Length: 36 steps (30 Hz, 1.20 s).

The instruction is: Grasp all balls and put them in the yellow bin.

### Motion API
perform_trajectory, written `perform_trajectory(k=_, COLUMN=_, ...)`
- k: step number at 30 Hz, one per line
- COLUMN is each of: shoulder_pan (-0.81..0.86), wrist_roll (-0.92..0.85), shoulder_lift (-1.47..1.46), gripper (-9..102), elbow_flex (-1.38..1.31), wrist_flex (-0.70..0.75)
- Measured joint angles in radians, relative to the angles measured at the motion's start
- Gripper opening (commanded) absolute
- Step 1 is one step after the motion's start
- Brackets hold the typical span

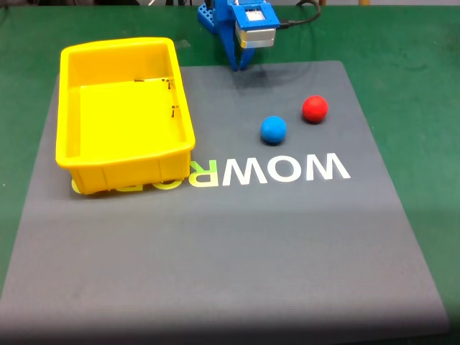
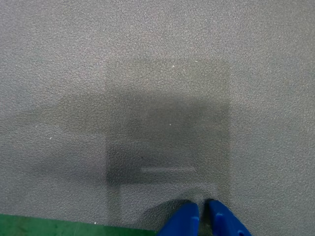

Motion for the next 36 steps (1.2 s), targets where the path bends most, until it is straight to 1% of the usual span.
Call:
perform_trajectory(k=6, shoulder_pan=0.003, wrist_roll=-0.029, shoulder_lift=0.002, gripper=0, elbow_flex=0.0, wrist_flex=0.002)
perform_trajectory(k=17, shoulder_pan=0.003, wrist_roll=-0.032, shoulder_lift=0.002, gripper=0, elbow_flex=0.0, wrist_flex=0.002)
perform_trajectory(k=18, shoulder_pan=0.003, wrist_roll=-0.037, shoulder_lift=0.002, gripper=2, elbow_flex=0.0, wrist_flex=0.002)
perform_trajectory(k=21, shoulder_pan=0.003, wrist_roll=-0.041, shoulder_lift=0.002, gripper=18, elbow_flex=0.0, wrist_flex=0.0)
perform_trajectory(k=24, shoulder_pan=0.014, wrist_roll=-0.074, shoulder_lift=0.002, gripper=26, elbow_flex=0.0, wrist_flex=-0.021)
perform_trajectory(k=31, shoulder_pan=-0.002, wrist_roll=-0.158, shoulder_lift=-0.031, gripper=33, elbow_flex=-0.066, wrist_flex=-0.11)
perform_trajectory(k=34, shoulder_pan=-0.074, wrist_roll=-0.146, shoulder_lift=-0.17, gripper=35, elbow_flex=-0.17, wrist_flex=-0.156)
perform_trajectory(k=36, shoulder_pan=-0.115, wrist_roll=-0.118, shoulder_lift=-0.314, gripper=35, elbow_flex=-0.273, wrist_flex=-0.189)
